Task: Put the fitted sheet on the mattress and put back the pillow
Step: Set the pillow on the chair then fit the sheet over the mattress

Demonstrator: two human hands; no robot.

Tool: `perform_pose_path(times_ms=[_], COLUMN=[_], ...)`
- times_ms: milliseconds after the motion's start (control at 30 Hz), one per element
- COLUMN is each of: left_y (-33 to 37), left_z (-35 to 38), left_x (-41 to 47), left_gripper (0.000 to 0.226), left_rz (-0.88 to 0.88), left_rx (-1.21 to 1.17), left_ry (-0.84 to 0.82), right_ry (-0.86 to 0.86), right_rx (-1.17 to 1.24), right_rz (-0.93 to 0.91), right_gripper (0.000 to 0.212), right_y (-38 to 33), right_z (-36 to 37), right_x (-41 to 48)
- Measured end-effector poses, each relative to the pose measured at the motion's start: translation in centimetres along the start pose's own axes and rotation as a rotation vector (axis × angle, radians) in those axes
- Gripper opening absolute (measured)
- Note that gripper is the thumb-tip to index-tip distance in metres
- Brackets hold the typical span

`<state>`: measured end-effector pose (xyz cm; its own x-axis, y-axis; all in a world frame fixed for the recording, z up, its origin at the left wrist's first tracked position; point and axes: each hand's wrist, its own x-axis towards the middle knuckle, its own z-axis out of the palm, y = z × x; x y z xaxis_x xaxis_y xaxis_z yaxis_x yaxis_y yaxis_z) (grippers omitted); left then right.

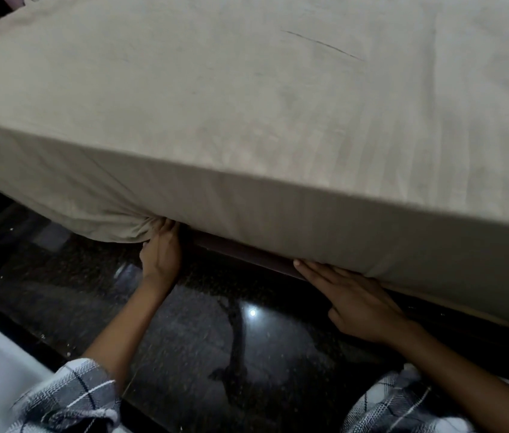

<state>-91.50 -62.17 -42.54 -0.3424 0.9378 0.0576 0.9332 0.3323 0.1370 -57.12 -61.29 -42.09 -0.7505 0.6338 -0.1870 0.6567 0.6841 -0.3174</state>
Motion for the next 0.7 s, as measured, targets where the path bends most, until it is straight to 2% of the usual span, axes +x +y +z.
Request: perform_pose_path(times_ms=[100, 233, 400, 533, 633, 700], left_y=[1.9, 2.1, 2.5, 2.1, 2.3, 3.0], left_z=[-0.5, -0.4, -0.5, -0.2, -0.7, -1.1], left_x=[0.3, 0.1, 1.0, 0.9, 0.6, 0.2], left_gripper=[0.044, 0.044, 0.036, 0.037, 0.036, 0.042], left_rz=[-0.165, -0.137, -0.138, -0.124, -0.122, -0.125], left_rx=[-0.052, -0.002, 0.193, 0.164, 0.124, 0.129], left_ry=[-0.042, -0.068, -0.179, -0.168, -0.151, -0.176], right_ry=[-0.031, -0.051, -0.040, -0.112, -0.123, -0.131], right_rx=[0.005, 0.045, 0.100, 0.222, 0.170, 0.185], right_rz=[0.014, 0.027, 0.025, -0.017, -0.061, -0.052], right_gripper=[0.095, 0.095, 0.091, 0.081, 0.076, 0.076], right_y=[-0.1, -0.3, -0.2, 0.1, 1.0, 2.5], right_z=[-0.2, -0.4, -0.7, -1.4, -2.2, -2.2], right_x=[0.0, -0.1, -0.3, 0.0, -2.2, -5.0])
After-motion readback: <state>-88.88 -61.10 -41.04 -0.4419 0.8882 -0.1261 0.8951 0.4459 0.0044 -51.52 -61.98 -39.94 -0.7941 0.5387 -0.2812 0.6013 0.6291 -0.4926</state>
